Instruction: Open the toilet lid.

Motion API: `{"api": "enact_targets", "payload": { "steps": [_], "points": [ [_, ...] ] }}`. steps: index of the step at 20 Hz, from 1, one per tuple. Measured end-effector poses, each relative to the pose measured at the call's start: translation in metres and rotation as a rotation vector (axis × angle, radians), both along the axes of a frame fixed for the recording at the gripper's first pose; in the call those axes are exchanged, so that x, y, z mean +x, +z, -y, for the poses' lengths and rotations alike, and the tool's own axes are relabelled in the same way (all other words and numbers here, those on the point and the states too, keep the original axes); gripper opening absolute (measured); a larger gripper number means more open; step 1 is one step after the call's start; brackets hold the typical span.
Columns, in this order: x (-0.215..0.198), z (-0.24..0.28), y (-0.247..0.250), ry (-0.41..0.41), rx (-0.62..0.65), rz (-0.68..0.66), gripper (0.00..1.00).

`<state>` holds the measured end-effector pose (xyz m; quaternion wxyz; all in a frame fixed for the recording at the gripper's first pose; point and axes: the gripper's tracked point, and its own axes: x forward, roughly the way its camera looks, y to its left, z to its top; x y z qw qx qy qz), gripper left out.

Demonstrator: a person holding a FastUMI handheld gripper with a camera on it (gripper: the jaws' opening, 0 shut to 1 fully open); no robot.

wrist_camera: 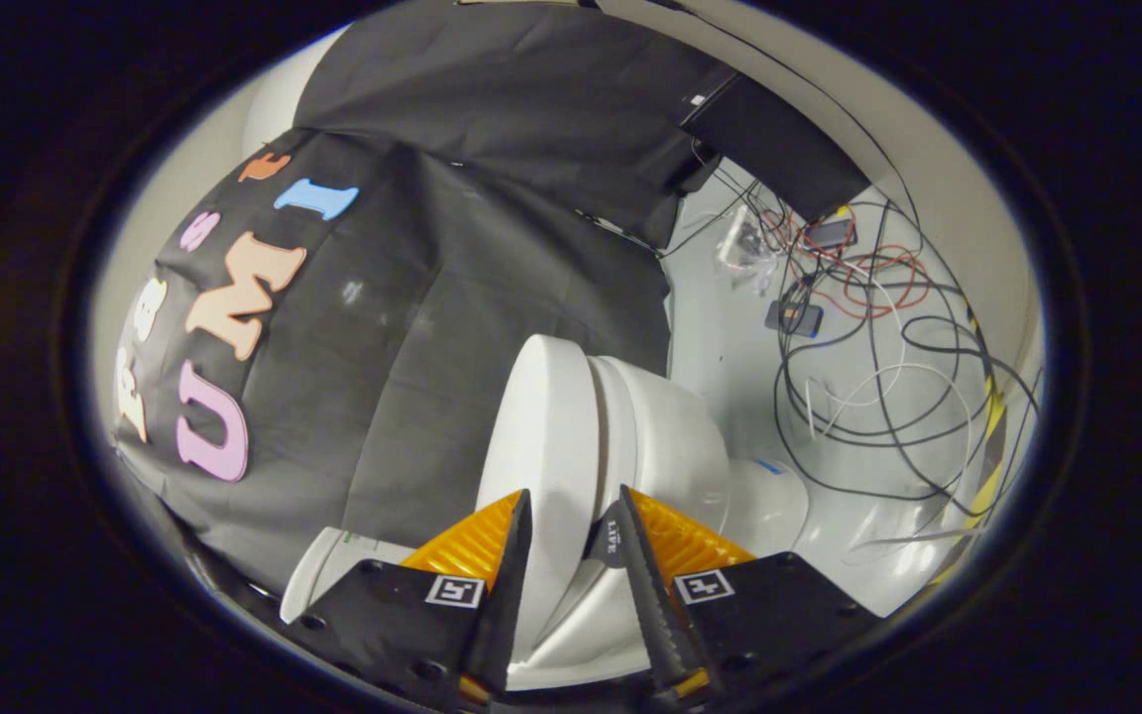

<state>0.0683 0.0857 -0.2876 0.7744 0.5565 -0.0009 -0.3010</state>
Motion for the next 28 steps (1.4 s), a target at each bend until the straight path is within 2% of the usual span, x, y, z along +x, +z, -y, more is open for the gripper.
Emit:
{"api": "enact_targets", "payload": {
  "steps": [2,4,7,10,12,18,24,28],
  "points": [
    [-0.006,-0.002,-0.001,-0.015,0.002,-0.002,0.55],
    [-0.008,-0.007,-0.012,-0.009,0.026,-0.032,0.55],
    [0.0,-0.012,-0.014,0.017,0.058,-0.004,0.55],
    [-0.001,-0.009,-0.036,0.006,0.129,-0.068,0.27],
    [0.004,-0.007,-0.032,0.007,0.144,-0.05,0.08],
    [0.021,-0.007,-0.031,0.076,0.178,-0.043,0.08],
    [0.024,-0.011,-0.005,0.101,0.122,0.003,0.08],
    [0.026,-0.016,0.03,0.114,0.01,0.009,0.08]
  ]
}}
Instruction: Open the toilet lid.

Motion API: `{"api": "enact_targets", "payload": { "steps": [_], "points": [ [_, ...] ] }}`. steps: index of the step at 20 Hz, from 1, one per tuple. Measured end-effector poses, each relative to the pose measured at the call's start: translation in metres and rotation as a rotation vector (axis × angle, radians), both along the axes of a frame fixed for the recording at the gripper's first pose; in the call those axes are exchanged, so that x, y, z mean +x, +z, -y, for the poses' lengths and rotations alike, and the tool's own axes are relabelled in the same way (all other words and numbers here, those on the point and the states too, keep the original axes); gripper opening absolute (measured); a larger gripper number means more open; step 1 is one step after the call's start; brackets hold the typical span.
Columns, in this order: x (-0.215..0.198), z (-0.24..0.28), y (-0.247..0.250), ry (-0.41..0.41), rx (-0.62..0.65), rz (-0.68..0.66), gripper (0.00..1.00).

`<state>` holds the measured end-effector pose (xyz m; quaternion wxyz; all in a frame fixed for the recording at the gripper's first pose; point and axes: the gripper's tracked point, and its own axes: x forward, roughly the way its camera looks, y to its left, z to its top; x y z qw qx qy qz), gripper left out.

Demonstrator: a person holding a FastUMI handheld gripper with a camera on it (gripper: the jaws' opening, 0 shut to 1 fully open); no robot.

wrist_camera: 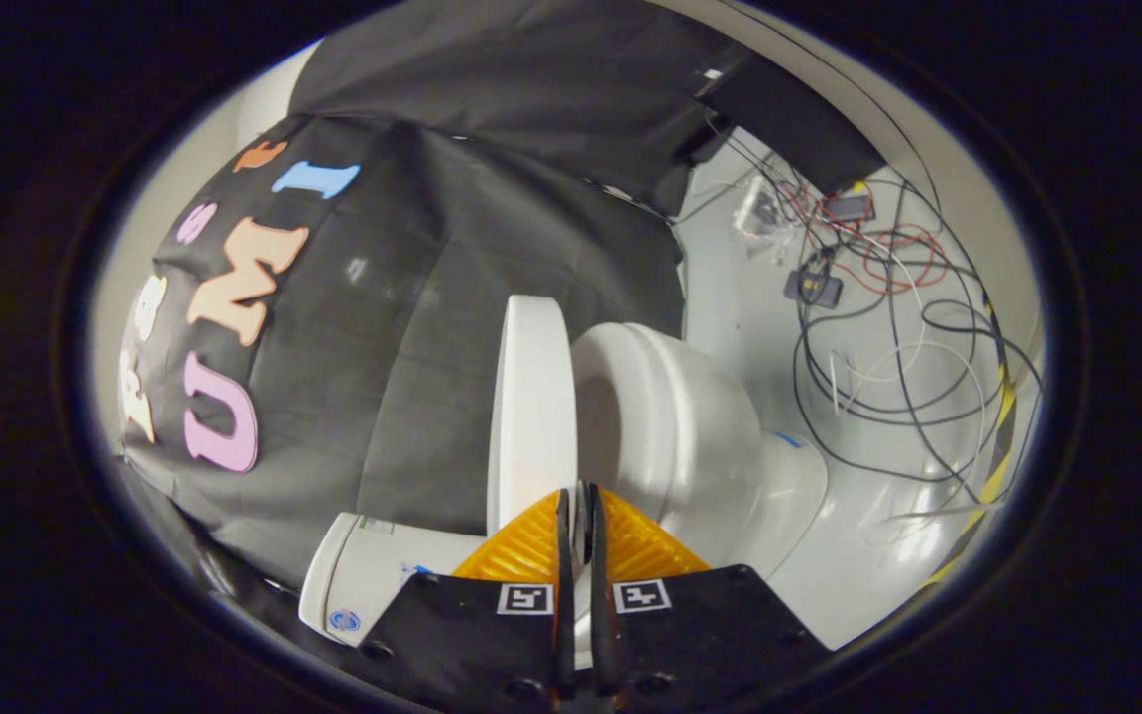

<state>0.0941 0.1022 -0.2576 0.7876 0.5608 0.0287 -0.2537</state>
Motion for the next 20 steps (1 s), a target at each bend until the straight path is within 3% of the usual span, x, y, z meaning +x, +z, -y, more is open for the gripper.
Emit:
{"api": "enact_targets", "payload": {
  "steps": [9,15,20],
  "points": [
    [0.021,-0.036,0.099,0.012,-0.261,0.076,0.08],
    [0.034,-0.068,0.137,0.142,-0.516,-0.026,0.08],
    [0.05,-0.099,0.17,0.237,-0.662,0.008,0.1]
  ]
}}
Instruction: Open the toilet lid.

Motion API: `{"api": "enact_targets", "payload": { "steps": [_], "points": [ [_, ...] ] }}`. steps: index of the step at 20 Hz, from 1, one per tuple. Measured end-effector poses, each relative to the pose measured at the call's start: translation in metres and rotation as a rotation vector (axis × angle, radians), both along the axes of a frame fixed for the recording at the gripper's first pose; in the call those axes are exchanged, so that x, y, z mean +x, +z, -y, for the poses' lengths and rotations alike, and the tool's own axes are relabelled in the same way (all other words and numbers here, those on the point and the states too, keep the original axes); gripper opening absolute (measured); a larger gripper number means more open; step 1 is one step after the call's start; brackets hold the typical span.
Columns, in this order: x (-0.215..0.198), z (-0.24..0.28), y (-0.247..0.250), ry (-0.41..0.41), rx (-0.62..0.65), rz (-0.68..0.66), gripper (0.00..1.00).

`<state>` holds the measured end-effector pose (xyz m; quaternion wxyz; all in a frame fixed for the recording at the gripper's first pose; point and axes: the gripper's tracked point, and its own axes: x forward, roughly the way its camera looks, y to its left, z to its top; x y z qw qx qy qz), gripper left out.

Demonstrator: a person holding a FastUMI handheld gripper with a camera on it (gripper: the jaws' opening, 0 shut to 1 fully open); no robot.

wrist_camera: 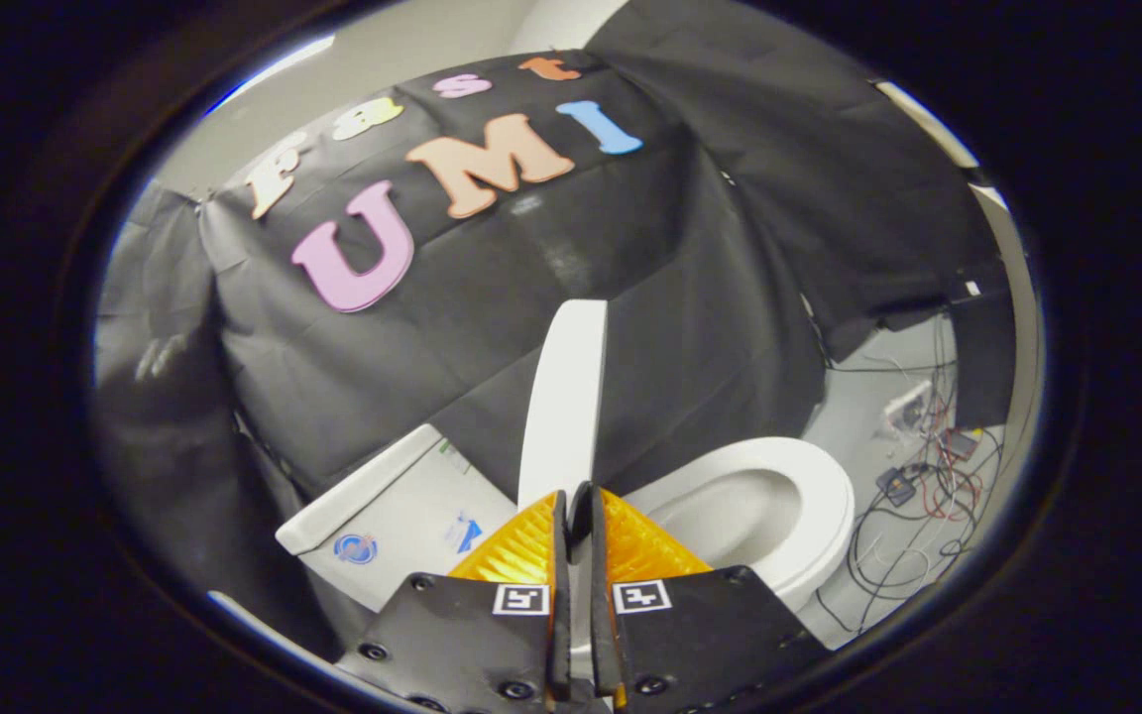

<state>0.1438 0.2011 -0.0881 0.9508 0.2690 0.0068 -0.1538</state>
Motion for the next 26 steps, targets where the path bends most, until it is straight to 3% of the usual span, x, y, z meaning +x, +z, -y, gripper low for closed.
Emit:
{"api": "enact_targets", "payload": {
  "steps": [13,26],
  "points": [
    [0.054,-0.094,0.051,0.225,-0.254,0.032,0.15],
    [0.098,-0.181,0.047,0.401,-0.337,0.055,0.15]
  ]
}}
